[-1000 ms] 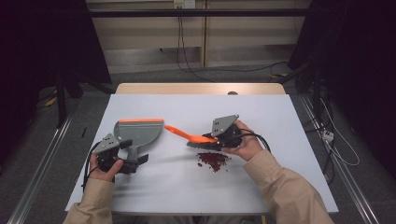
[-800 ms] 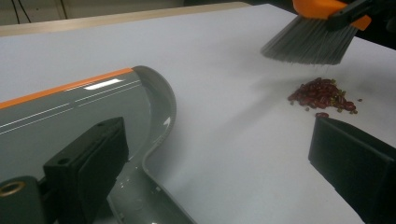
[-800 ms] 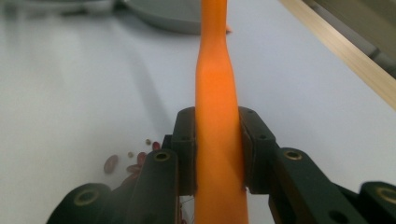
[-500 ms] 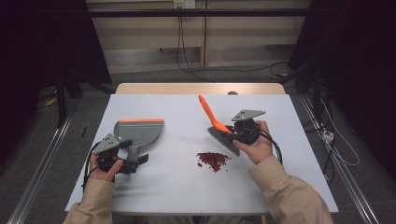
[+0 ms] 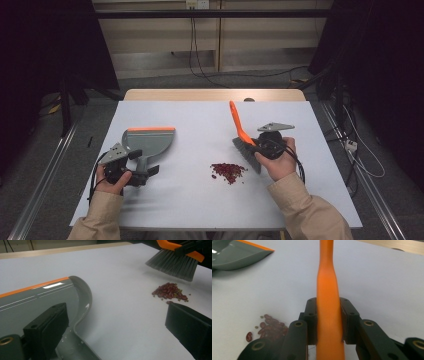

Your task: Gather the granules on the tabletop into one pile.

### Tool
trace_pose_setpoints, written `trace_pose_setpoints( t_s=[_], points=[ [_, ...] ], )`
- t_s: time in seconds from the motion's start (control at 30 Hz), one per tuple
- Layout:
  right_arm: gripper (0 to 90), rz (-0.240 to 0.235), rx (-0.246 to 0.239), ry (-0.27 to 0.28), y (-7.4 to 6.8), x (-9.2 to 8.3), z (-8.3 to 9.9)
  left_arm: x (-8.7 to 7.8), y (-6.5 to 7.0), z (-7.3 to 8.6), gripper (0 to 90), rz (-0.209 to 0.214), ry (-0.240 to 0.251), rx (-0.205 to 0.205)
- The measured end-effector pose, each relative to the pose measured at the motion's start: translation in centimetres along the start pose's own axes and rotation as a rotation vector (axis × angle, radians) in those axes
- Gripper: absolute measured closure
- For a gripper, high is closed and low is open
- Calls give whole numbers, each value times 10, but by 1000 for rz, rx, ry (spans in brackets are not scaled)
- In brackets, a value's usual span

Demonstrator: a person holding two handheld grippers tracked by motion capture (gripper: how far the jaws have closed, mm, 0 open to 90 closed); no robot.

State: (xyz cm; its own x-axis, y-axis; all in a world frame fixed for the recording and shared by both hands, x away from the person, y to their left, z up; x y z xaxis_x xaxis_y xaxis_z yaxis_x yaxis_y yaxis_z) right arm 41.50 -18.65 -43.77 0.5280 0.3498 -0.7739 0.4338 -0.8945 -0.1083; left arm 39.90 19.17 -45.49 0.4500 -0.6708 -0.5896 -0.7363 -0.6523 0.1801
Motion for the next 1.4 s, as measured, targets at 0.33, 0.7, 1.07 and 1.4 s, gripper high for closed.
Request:
trace_pose_setpoints(
  t_s=[0.33,0.7,1.07,1.4],
  points=[
    [716,105,60,9,-1,-8,22,-2,2,-1,47,10,4,10],
    [716,131,45,6,-45,9,21,-2,5,-3,47,13,12,13],
    [716,101,63,40,-48,9,12,-3,3,-3,47,7,9,13],
    [716,127,79,56,-37,7,20,-1,4,-3,47,8,5,12]
  ],
)
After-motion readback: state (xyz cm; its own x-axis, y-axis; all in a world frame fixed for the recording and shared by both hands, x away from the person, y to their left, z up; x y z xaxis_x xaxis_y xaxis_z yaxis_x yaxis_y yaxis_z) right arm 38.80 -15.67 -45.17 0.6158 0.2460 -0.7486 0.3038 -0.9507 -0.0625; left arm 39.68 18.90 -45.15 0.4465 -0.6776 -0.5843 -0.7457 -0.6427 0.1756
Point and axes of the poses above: each handheld gripper's, and its own axes: x roughly forward along the jaws, z roughly out of its underside, y roughly to its right, the point moved 6 cm from there along x, roughly forward along the jaws, and after that the axes turned 11 degrees about -y, right-handed, at the moved point
